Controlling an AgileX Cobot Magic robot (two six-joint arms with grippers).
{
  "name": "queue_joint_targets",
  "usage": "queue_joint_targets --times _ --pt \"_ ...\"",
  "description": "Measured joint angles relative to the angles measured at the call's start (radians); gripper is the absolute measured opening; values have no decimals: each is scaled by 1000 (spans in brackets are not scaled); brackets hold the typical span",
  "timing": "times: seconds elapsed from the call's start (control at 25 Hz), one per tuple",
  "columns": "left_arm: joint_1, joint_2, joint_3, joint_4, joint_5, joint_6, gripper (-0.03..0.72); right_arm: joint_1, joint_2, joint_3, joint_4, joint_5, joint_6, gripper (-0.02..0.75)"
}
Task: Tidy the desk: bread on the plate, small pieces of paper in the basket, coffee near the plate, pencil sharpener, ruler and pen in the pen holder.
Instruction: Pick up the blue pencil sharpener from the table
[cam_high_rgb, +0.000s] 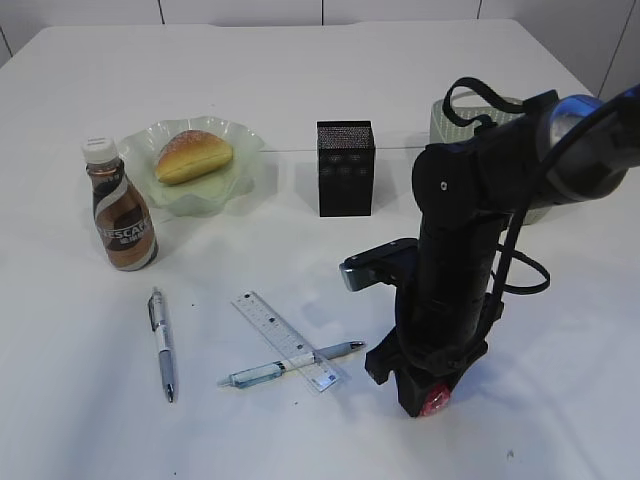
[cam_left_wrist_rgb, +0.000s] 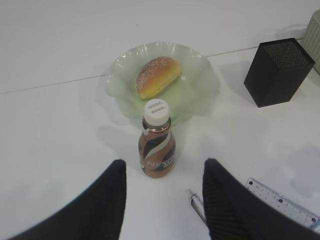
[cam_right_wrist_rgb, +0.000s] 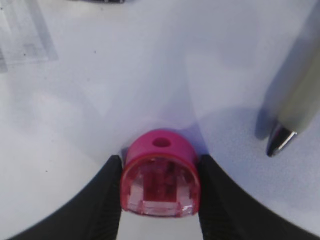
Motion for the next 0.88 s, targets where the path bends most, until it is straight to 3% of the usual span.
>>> queue_joint_targets --times 0.52,0.88 --pt "0 0 0 3 0 0 347 0 8 -154 -2 212 0 341" --pt "0 0 0 3 0 0 347 0 9 -308 -4 233 0 341"
